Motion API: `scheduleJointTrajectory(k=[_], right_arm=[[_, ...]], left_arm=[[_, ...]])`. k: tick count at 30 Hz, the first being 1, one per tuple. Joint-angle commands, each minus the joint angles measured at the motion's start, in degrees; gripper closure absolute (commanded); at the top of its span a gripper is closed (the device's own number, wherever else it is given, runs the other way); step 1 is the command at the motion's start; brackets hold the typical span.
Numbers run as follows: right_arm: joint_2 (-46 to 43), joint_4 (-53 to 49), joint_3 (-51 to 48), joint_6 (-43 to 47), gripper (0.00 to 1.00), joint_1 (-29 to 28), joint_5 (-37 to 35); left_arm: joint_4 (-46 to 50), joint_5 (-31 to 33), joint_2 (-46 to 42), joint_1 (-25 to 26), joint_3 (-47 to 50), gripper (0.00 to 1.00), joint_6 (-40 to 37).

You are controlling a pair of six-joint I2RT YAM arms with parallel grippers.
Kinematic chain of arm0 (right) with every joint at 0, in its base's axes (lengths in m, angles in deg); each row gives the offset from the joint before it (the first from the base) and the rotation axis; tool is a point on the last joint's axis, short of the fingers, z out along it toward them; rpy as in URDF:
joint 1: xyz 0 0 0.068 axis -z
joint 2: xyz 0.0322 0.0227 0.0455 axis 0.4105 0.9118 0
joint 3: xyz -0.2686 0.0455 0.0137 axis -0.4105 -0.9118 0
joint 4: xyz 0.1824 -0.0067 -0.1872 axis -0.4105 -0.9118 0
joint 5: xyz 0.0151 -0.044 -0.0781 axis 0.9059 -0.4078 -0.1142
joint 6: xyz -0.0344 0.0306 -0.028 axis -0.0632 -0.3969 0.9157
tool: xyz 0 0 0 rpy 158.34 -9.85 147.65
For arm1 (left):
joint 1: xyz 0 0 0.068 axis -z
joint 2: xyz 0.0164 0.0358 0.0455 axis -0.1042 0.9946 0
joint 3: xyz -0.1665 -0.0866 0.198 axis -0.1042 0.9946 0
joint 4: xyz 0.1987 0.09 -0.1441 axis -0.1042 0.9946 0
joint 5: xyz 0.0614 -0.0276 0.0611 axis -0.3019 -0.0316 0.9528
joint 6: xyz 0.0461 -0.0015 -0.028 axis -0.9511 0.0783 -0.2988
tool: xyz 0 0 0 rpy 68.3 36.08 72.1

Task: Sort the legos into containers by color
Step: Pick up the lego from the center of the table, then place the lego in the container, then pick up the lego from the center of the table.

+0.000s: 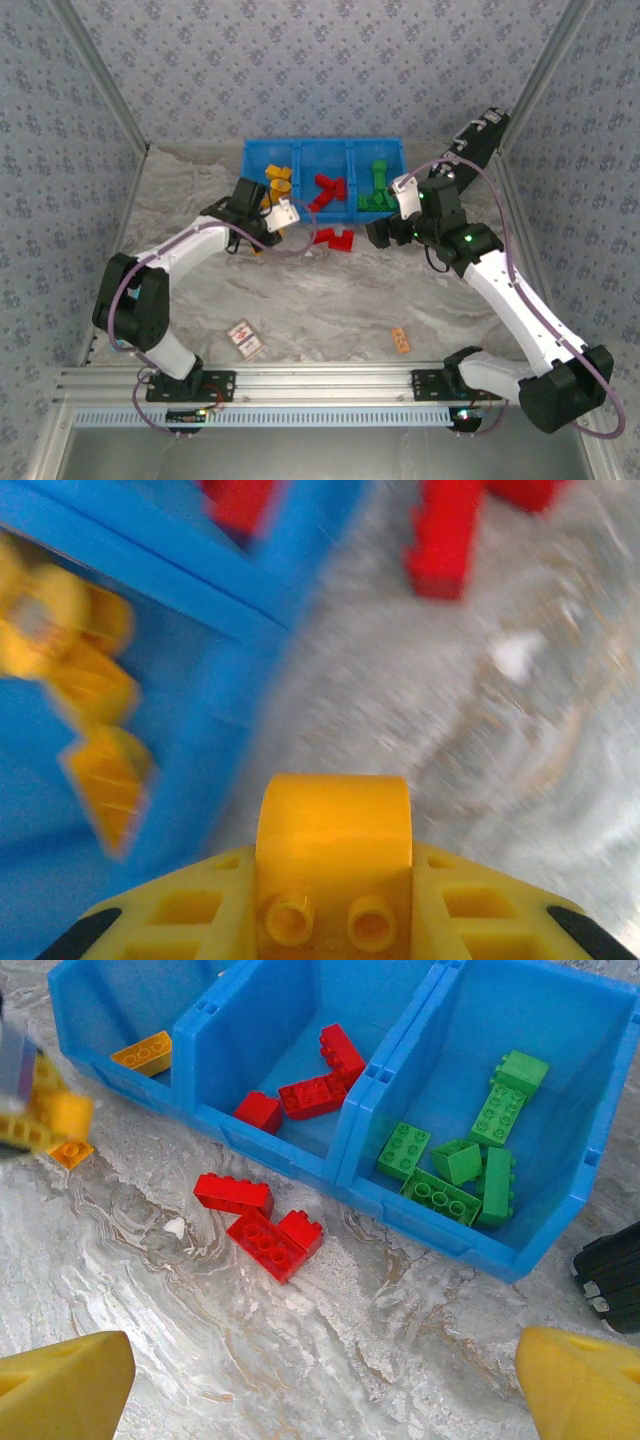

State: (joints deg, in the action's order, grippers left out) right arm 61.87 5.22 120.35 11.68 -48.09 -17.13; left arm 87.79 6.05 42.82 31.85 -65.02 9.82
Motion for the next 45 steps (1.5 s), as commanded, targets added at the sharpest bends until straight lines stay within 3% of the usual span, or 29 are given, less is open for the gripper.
scheduleJointTrajectory(k=[1,10,15,17,24,34,41,45], right_arm=[[0.85,0.17,-0.08,-0.01,0.00,0.19,1.03],[1.91,-0.21,0.49,0.16,0.00,0.14,0.90],[3.00,-0.56,1.01,0.20,0.00,0.15,1.12],[3.35,-0.63,1.19,0.24,0.00,0.17,1.32],[4.29,-0.42,1.90,0.07,0.01,0.05,2.05],[4.72,-2.09,3.57,0.36,0.01,-0.72,6.15],[7.45,-2.37,5.91,-0.51,0.01,-2.92,5.17],[8.81,-2.89,8.06,-0.81,0.01,-3.99,4.56]], left_arm=[[-4.23,3.64,2.42,-0.10,-6.27,0.68,2.48],[-6.72,12.92,17.22,-2.14,-18.60,0.61,5.95],[-7.11,14.48,18.72,-2.28,-20.54,0.50,7.89],[-6.55,14.34,17.44,-2.32,-19.96,0.45,8.24],[-1.28,14.23,6.28,-2.30,-14.02,0.43,14.80],[13.42,12.72,-6.84,-0.91,-4.36,0.38,38.59],[12.13,15.70,-10.89,1.82,5.58,0.37,48.47],[9.66,17.69,-10.09,1.91,8.59,0.36,49.67]])
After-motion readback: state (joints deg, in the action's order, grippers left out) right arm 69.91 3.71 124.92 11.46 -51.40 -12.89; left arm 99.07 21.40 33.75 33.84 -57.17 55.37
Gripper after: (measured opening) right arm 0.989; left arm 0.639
